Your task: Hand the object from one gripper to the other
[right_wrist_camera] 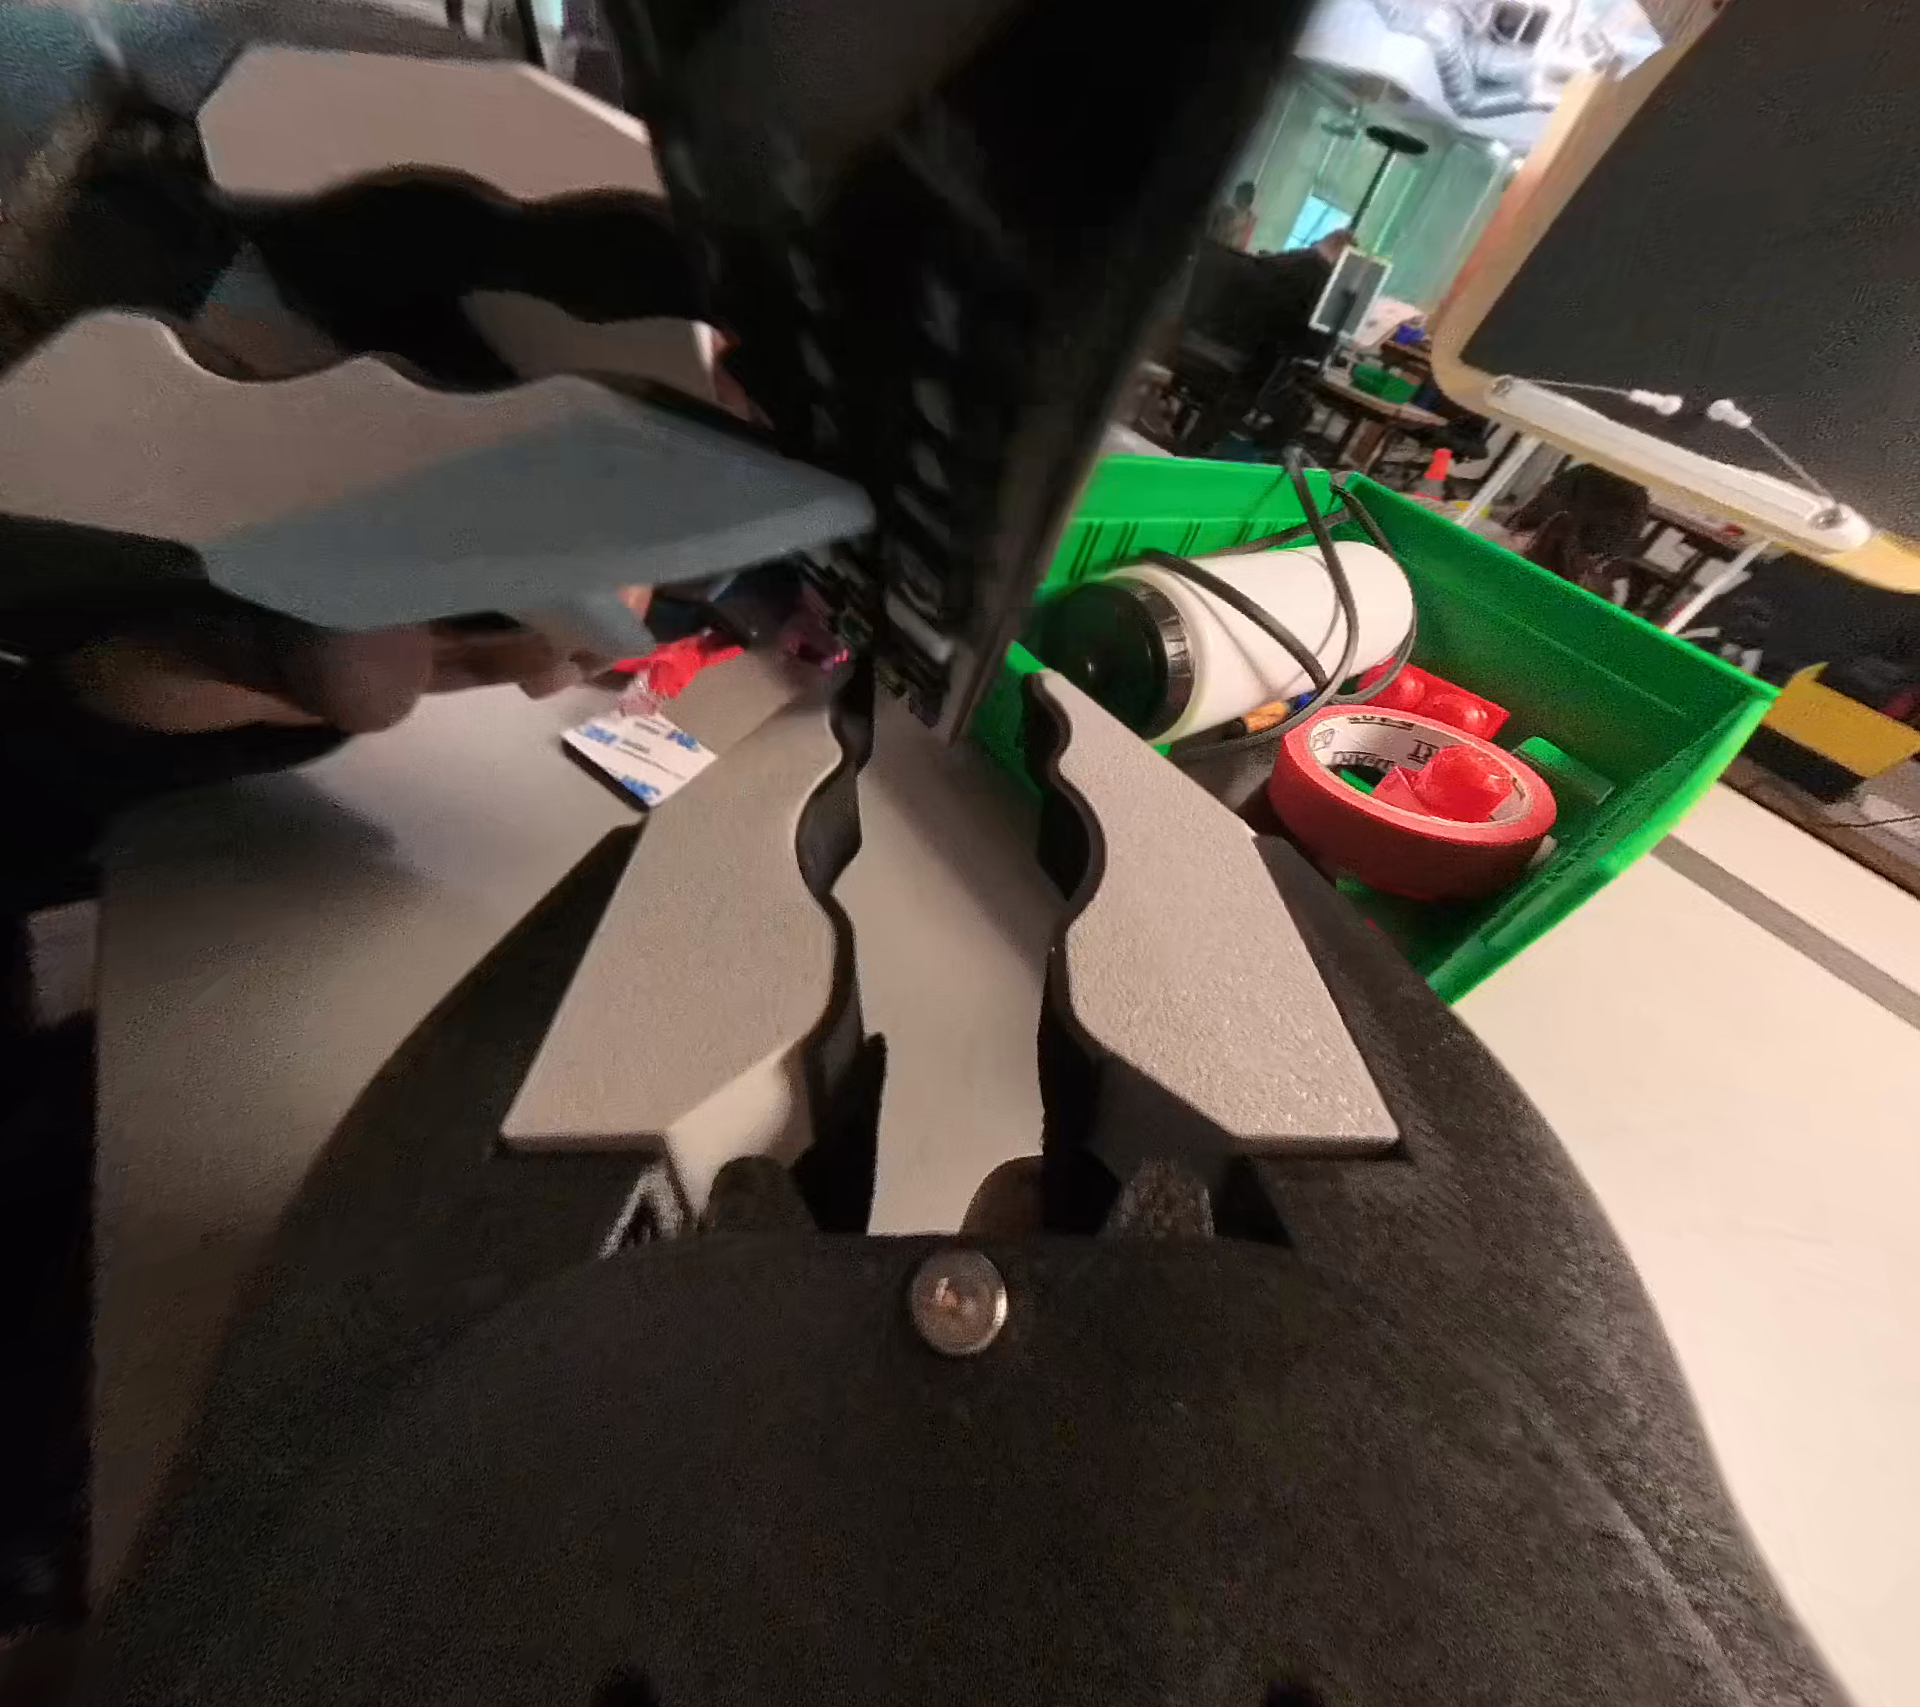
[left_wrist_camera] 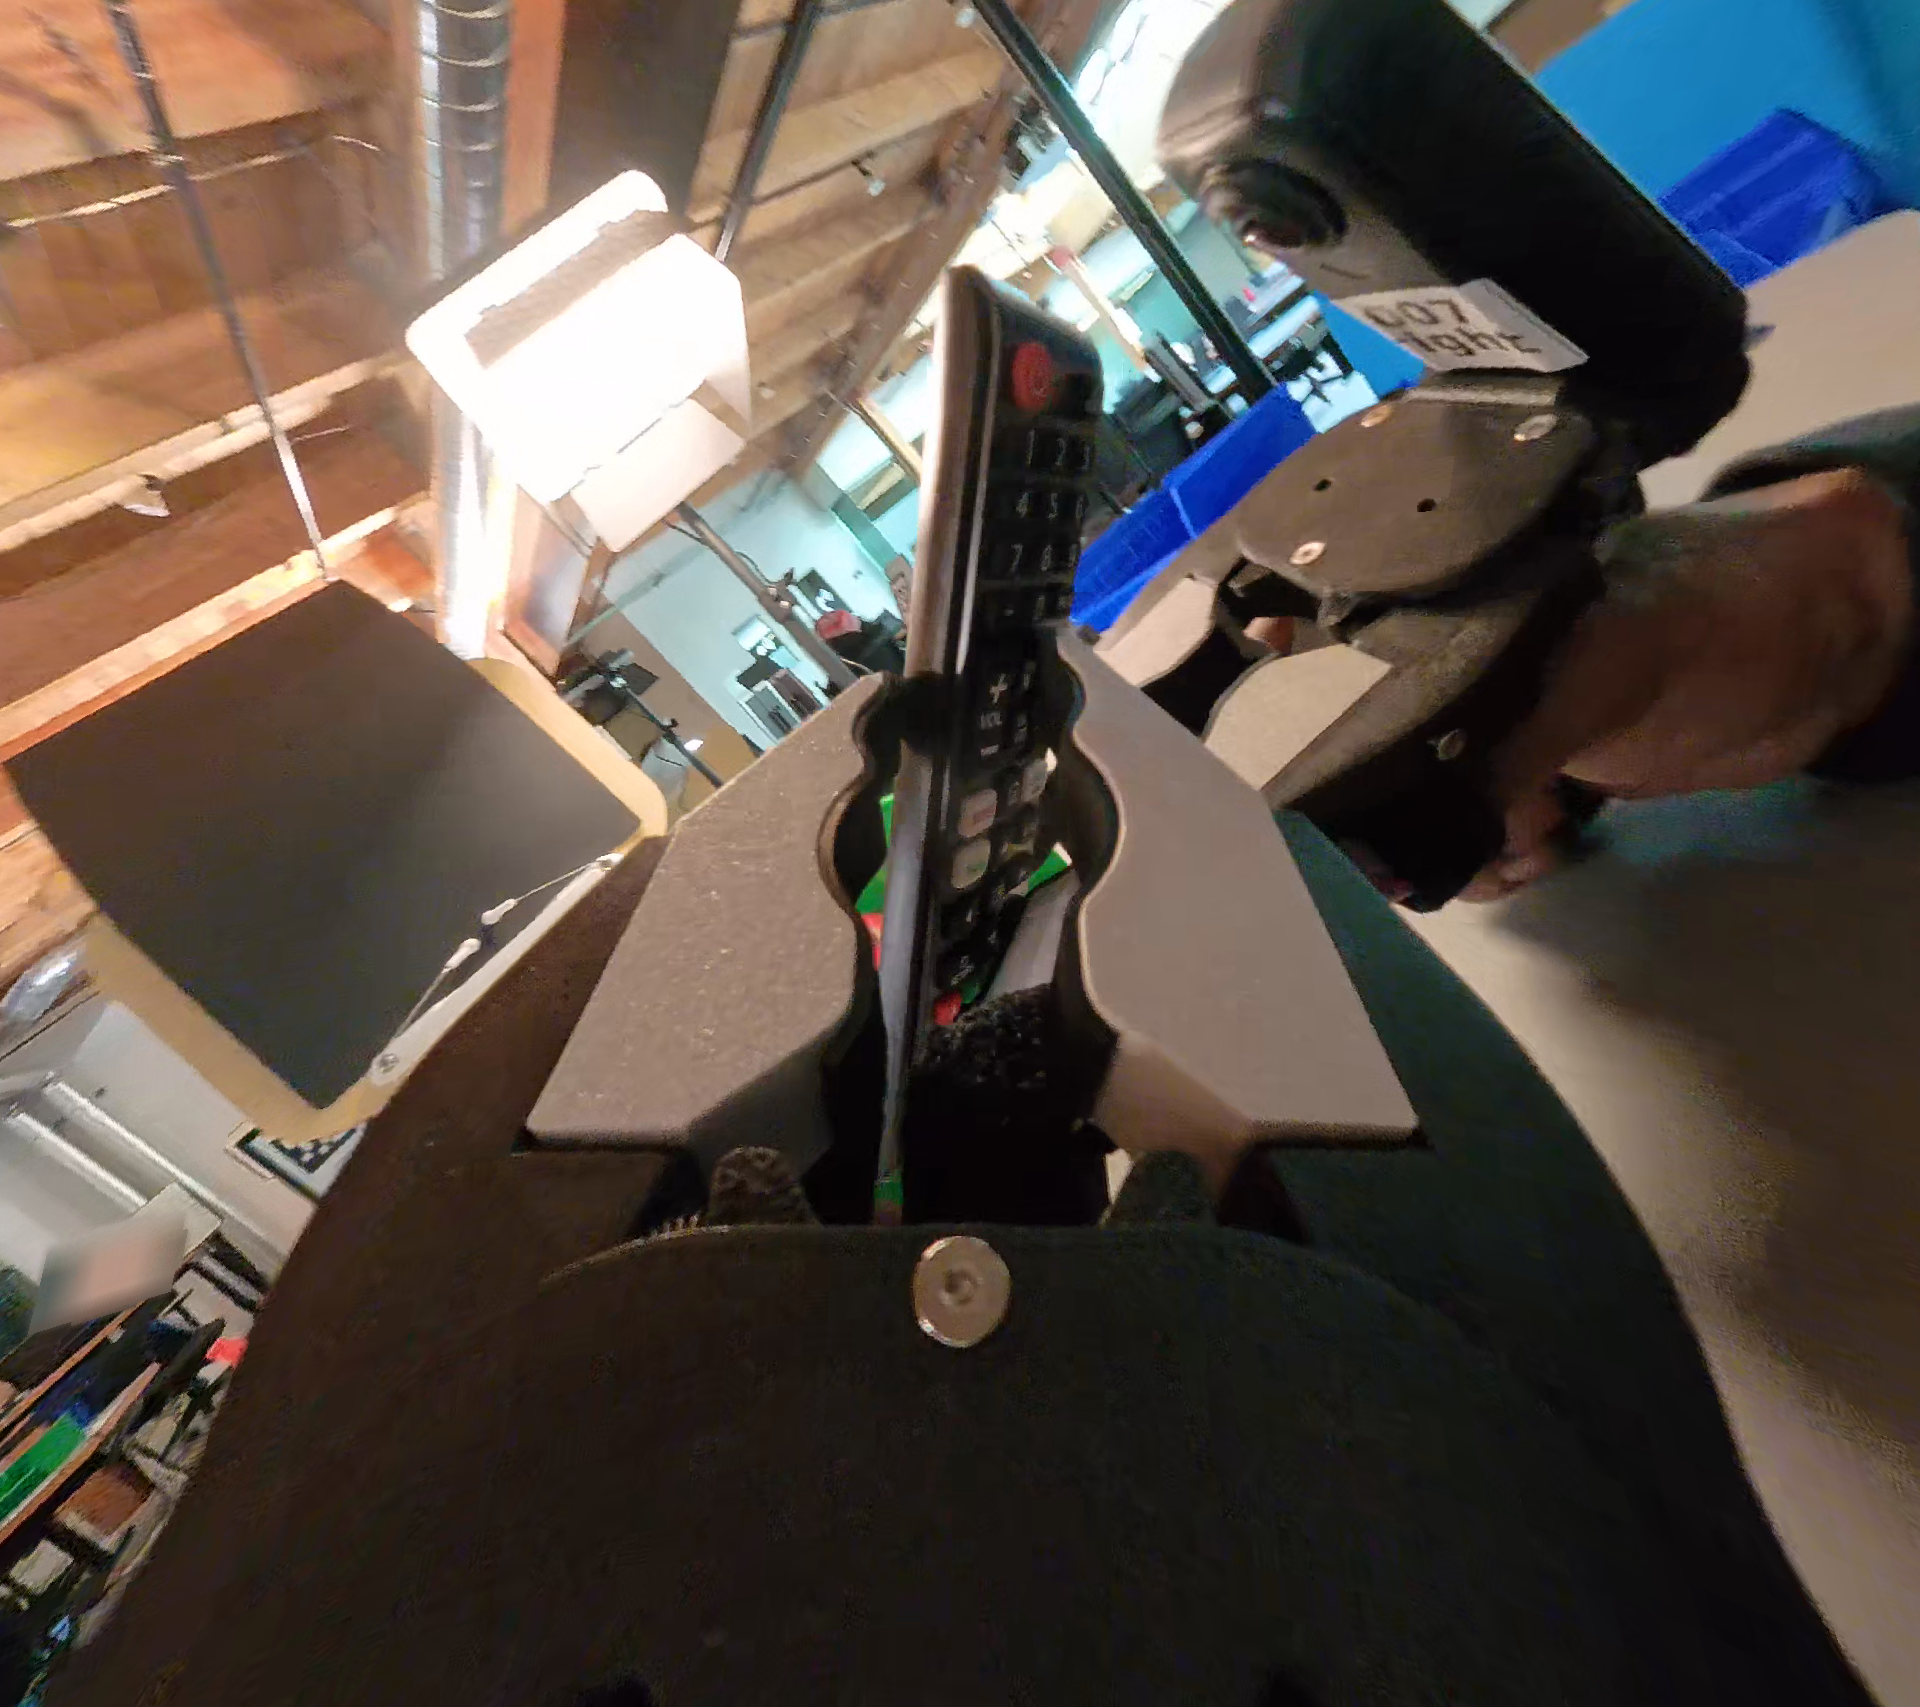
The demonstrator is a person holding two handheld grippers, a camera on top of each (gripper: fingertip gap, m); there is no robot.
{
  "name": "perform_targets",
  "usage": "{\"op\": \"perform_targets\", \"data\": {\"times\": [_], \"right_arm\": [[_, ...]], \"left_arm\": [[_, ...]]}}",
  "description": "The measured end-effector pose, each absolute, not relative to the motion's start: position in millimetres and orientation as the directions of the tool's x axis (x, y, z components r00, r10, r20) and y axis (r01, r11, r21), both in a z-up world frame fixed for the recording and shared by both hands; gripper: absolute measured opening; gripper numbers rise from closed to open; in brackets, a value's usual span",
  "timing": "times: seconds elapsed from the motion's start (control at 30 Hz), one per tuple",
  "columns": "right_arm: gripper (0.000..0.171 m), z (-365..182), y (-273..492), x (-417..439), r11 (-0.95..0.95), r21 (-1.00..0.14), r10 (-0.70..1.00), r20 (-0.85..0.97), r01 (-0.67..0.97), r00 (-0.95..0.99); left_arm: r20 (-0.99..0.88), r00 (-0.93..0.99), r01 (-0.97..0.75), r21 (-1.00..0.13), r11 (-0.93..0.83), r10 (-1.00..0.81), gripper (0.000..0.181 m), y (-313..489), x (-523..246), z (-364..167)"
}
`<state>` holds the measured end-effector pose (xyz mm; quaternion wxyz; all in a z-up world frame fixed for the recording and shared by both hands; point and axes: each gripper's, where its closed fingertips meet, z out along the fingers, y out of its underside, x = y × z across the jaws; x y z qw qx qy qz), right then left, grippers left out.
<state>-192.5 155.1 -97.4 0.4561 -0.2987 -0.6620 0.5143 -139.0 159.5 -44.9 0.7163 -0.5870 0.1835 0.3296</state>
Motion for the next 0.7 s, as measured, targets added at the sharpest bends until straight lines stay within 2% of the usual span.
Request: {"op": "perform_targets", "data": {"times": [0.2, 0.33, 0.53, 0.57, 0.63, 0.7], "right_arm": [[0.03, -70.8, 169.0, -185.4, -0.027, -0.995, 0.881, 0.02, -0.093, -0.473], [0.048, -40.5, 172.6, -168.6, -0.249, -0.953, 0.811, -0.108, -0.174, -0.575], [0.071, -42.7, 158.7, -166.6, -0.378, -0.925, 0.678, -0.249, -0.037, -0.692], [0.069, -43.6, 160.6, -168.2, -0.371, -0.928, 0.693, -0.246, -0.042, -0.678], [0.052, -47.2, 168.5, -173.3, -0.34, -0.939, 0.744, -0.231, -0.058, -0.627], [0.051, -49.3, 173.2, -175.9, -0.316, -0.946, 0.775, -0.215, -0.07, -0.594]], "left_arm": [[-0.608, 0.653, -0.698, -0.714, 0.048, 0.451, 0.025, 146.7, -167.1, -30.4], [-0.609, 0.64, -0.691, -0.723, 0.004, 0.469, 0.022, 148.9, -173.6, -34.7], [-0.695, 0.614, -0.729, -0.681, -0.069, 0.375, 0.02, 167.1, -160.9, -54.6], [-0.708, 0.599, -0.737, -0.67, -0.087, 0.375, 0.021, 169.6, -160.1, -57.0], [-0.732, 0.568, -0.757, -0.644, -0.111, 0.378, 0.02, 172.6, -158.2, -59.0], [-0.743, 0.562, -0.761, -0.637, -0.125, 0.363, 0.021, 175.5, -157.5, -62.7]]}}
